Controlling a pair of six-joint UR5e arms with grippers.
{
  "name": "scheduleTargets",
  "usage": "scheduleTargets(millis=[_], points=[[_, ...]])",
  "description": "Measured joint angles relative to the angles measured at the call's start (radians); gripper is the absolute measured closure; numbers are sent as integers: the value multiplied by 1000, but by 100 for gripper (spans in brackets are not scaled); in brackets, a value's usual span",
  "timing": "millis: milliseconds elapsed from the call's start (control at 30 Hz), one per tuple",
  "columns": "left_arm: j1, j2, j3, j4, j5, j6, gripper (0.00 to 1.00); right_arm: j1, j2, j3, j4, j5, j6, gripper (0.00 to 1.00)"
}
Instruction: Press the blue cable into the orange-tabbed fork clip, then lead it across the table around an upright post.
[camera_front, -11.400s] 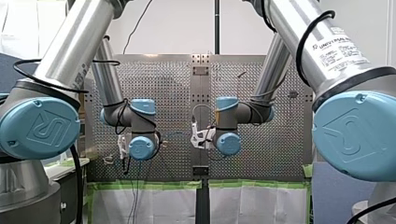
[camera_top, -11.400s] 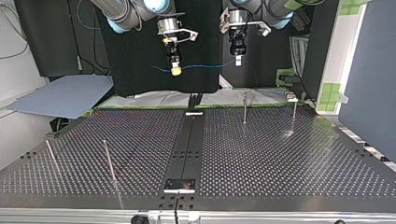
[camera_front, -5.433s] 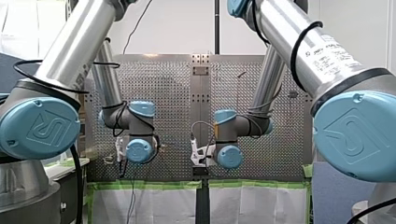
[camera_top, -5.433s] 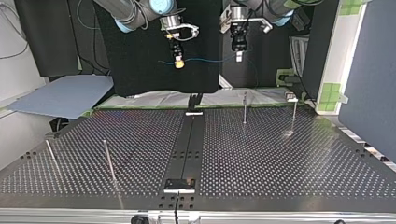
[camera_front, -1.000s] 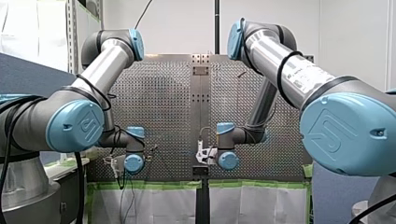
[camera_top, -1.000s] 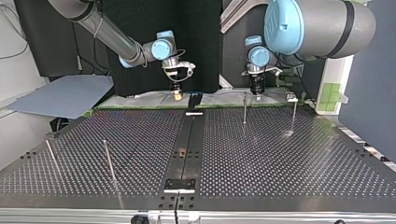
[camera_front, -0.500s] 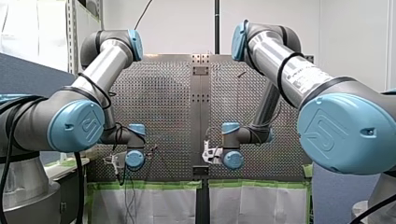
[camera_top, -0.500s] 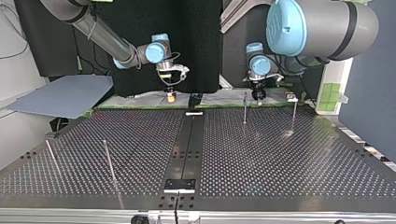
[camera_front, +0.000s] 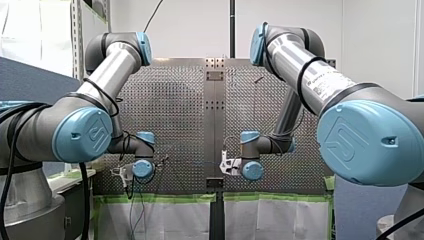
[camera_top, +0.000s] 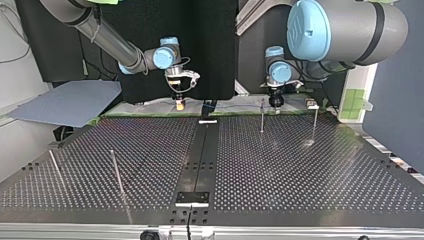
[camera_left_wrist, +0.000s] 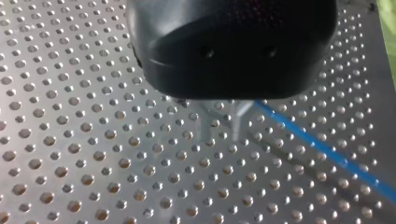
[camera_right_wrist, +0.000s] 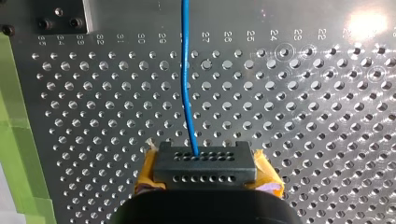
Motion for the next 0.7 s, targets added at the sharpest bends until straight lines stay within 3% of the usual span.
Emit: scheduleTargets(millis=[33, 67, 100, 267, 700], points=[[0, 0, 0, -1, 8, -1, 24, 0, 0, 0, 0, 0, 0, 100], [0, 0, 0, -1, 15, -2, 17, 0, 0, 0, 0, 0, 0, 100], [0, 0, 0, -1, 22, -4, 0, 0, 0, 0, 0, -1, 0, 100], [6, 0, 0, -25, 62, -15, 0, 0, 0, 0, 1, -7, 0, 100], [24, 6, -17, -137, 90, -18, 0, 0, 1, 0, 13, -9, 0, 100]])
